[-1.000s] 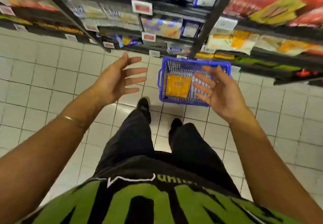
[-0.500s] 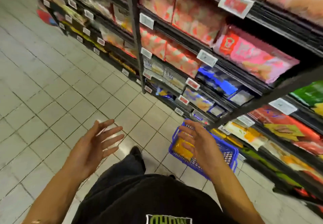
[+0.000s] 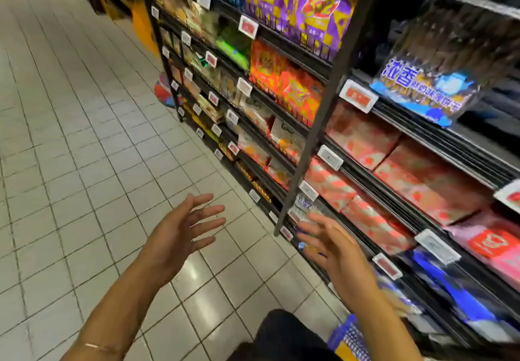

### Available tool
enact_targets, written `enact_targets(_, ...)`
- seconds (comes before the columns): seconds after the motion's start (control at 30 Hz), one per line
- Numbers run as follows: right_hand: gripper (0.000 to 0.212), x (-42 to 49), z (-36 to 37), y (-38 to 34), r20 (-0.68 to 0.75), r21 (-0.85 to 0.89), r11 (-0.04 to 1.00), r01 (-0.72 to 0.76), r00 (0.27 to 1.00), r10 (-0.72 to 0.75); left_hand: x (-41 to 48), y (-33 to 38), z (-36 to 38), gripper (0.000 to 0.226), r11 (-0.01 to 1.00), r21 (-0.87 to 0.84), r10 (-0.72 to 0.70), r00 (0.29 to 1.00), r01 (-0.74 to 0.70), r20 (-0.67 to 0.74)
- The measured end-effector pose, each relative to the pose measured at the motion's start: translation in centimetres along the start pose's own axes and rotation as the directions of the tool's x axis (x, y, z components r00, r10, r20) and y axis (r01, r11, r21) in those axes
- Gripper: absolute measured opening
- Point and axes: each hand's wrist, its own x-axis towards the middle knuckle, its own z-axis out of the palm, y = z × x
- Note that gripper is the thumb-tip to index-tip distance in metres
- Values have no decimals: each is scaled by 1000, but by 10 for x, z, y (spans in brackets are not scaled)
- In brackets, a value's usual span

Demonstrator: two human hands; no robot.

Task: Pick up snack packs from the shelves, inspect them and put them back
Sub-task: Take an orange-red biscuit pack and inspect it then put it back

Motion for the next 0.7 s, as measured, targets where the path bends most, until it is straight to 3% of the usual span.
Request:
enact_targets(0.3,48,148,50,-89,-113,25,993,114,987,-110,188,213,64,50,946,8,314,922,-325,227)
enact_targets(0.47,45,237,109,-186,-108,58,966,253,963,-246,257,333,110,49,914,14,383,875,-405,296)
enact_targets(0.6,54,271,155,-293,-93,16,850,527,847,-523,298,422,144,35,822,51,529,794,-567,298)
enact_targets(0.7,43,277,187,-371,-94,-50,728,684,723,-685,321,486,164,25,709,89,648,696,-700,309)
